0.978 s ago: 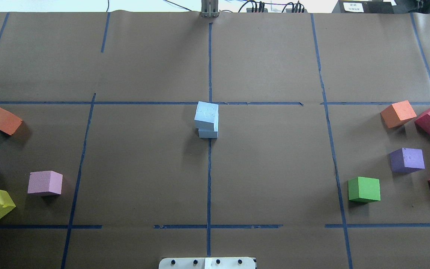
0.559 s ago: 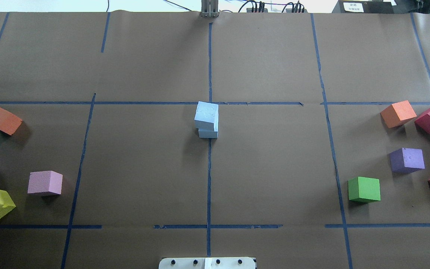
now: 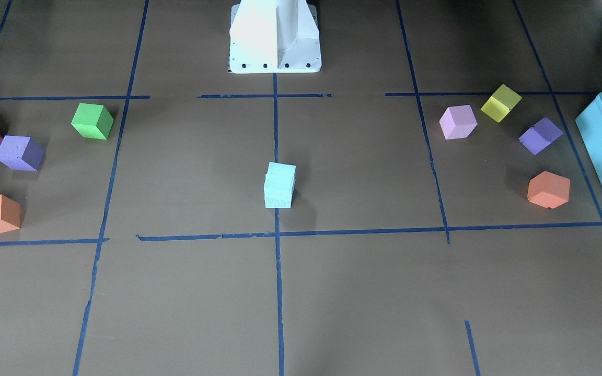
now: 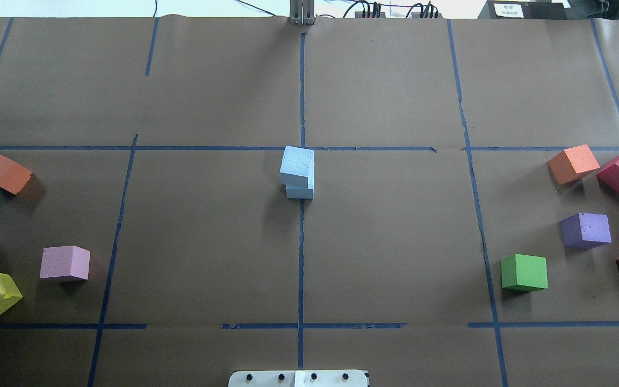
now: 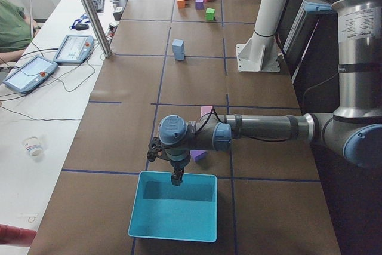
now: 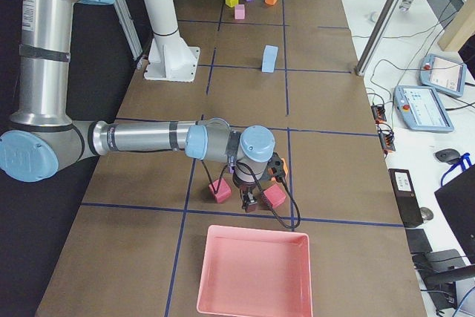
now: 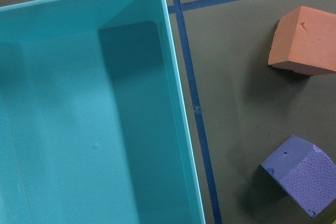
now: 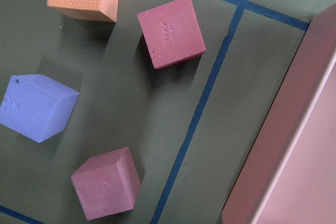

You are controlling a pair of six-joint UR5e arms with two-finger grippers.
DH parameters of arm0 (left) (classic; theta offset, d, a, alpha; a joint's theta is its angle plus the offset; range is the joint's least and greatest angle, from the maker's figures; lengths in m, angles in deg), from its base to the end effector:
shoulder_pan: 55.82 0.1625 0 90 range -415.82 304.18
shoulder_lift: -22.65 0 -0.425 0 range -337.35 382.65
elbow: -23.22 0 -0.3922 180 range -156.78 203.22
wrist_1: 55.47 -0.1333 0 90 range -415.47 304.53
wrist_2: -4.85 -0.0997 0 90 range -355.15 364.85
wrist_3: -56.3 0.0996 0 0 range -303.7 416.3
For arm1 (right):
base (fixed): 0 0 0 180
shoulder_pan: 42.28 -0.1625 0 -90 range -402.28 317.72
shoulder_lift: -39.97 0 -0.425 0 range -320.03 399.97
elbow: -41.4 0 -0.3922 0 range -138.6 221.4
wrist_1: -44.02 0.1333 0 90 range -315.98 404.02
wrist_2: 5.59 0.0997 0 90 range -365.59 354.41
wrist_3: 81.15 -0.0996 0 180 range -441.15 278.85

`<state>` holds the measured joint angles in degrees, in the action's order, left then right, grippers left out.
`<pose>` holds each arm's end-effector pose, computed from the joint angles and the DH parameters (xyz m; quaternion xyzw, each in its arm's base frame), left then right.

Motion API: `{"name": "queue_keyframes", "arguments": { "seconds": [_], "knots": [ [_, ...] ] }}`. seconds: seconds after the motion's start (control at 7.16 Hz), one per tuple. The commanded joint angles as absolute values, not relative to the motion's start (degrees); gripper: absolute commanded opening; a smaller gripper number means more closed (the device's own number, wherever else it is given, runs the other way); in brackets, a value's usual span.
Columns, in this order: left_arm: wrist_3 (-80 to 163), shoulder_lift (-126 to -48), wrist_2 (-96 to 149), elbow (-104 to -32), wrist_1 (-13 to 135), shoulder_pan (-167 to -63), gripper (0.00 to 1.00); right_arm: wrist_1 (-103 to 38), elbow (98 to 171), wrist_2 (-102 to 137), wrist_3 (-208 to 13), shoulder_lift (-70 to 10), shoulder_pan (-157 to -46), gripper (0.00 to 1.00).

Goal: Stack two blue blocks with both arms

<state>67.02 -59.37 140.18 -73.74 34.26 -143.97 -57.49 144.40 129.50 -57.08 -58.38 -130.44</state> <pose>-0.0485 -0.4330 0.6626 0.0194 0.3850 0.0967 0.9176 0.0493 -0.4216 0.6329 0.0196 -0.3862 -0.1843 0.9036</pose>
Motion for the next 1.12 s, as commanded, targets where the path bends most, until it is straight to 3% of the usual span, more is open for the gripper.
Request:
{"name": "queue_keyframes", "arguments": {
  "seconds": [0.0,0.98],
  "knots": [
    [67.0,-59.4,140.0,-73.7,34.3,-144.0,1.00,-57.5,144.4,129.5,-57.1,-58.4,-130.4,1.00],
    [67.1,-59.4,139.8,-74.1,34.3,-144.0,1.00,-56.3,144.4,129.4,-57.1,-58.4,-130.4,1.00]
  ]
}}
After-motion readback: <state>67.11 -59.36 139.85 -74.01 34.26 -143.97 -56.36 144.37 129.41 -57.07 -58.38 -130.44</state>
